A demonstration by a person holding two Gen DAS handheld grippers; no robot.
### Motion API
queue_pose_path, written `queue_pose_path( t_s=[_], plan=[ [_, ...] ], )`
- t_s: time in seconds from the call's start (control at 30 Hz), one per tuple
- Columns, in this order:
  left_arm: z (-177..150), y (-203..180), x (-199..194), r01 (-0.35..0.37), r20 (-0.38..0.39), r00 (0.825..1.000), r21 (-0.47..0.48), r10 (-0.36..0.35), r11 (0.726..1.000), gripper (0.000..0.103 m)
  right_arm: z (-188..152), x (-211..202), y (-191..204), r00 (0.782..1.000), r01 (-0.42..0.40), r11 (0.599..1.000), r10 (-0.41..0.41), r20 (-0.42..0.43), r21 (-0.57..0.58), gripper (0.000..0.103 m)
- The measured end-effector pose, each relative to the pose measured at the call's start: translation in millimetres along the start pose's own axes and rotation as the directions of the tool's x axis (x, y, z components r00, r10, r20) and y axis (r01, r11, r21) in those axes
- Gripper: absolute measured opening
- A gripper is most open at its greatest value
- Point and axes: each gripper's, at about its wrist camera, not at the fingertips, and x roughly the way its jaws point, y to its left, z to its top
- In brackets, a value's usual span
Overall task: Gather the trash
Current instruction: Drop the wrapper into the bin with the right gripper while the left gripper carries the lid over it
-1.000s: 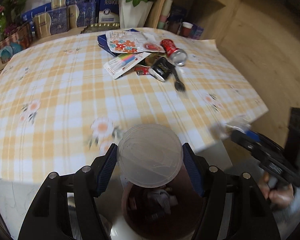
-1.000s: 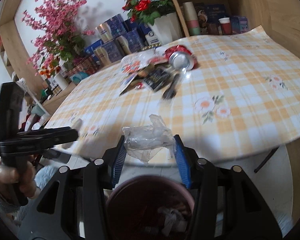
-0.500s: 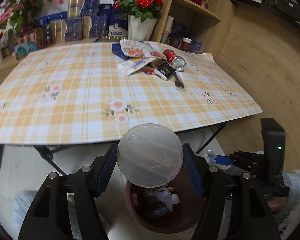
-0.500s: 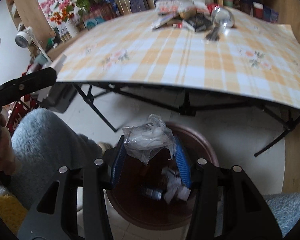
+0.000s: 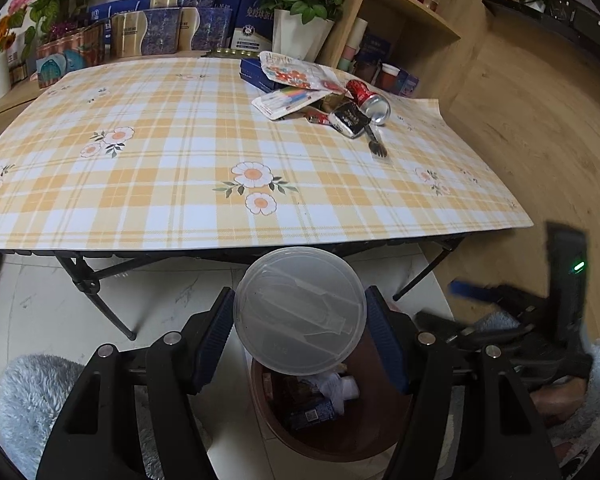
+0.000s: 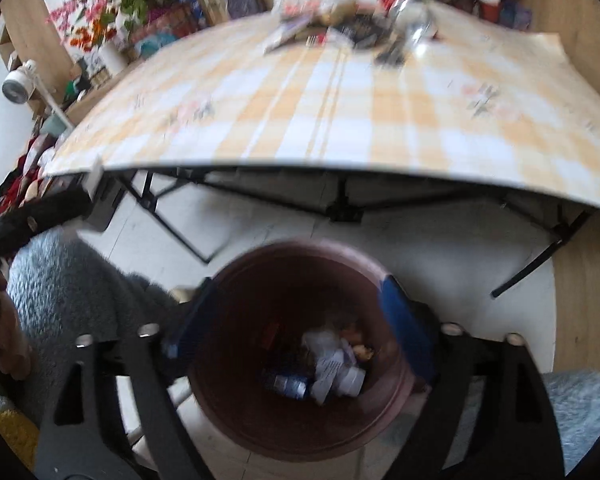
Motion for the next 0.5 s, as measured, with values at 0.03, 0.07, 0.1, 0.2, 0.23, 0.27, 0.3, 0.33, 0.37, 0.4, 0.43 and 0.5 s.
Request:
queue_pose_path(
  t_s=[0.03,0.07,0.1,0.2,0.23,0.27,0.3,0.33,0.37,0.4,0.43,0.5],
  plan=[
    [-1,-1,2,-0.001,-0.007,1.0,0.005,0.001,1.0,0.064,2,-8,-2,0.999,0.015,1.0,-0.015,0.047,0.004,0.093],
    [-1,-2,4,-0.003,-0.013,1.0,0.01,0.004,1.0,0.064,3,-13,-4,0.996,0.026,1.0,-0.027,0.08,0.01,0.094],
    [-2,-4,6,-0.009,-0.021,1.0,0.022,0.01,1.0,0.064,5,-20,-7,0.991,0.048,0.999,-0.05,0.121,0.02,0.096],
    [-6,-13,15,-0.012,-0.054,0.998,0.068,0.016,0.998,0.064,8,-32,-19,0.973,0.121,0.991,-0.13,0.19,0.059,0.097],
    [-7,-16,17,-0.01,-0.061,0.998,0.085,0.016,0.996,0.064,8,-34,-23,0.969,0.131,0.988,-0.144,0.202,0.078,0.097],
    [-9,-22,21,0.003,-0.074,0.997,0.112,0.006,0.994,0.064,10,-36,-28,0.964,0.14,0.985,-0.159,0.212,0.102,0.097],
    [-10,-25,23,0.007,-0.083,0.997,0.128,0.003,0.992,0.064,11,-37,-35,0.962,0.144,0.981,-0.169,0.216,0.126,0.097],
    [-12,-29,26,0.009,-0.094,0.996,0.149,0.005,0.989,0.064,12,-36,-43,0.963,0.137,0.978,-0.168,0.212,0.155,0.097],
    [-14,-33,30,0.012,-0.109,0.994,0.172,0.007,0.985,0.064,12,-35,-49,0.965,0.133,0.975,-0.169,0.203,0.178,0.097],
    [-16,-38,34,0.009,-0.123,0.992,0.193,0.015,0.981,0.064,11,-32,-55,0.963,0.148,0.967,-0.188,0.191,0.206,0.097],
    [-17,-41,37,0.003,-0.133,0.991,0.212,0.026,0.977,0.064,11,-32,-59,0.962,0.157,0.962,-0.2,0.184,0.222,0.097],
    [-20,-45,42,0.006,-0.152,0.988,0.234,0.031,0.972,0.064,10,-32,-66,0.959,0.165,0.954,-0.214,0.184,0.252,0.097]
  ],
)
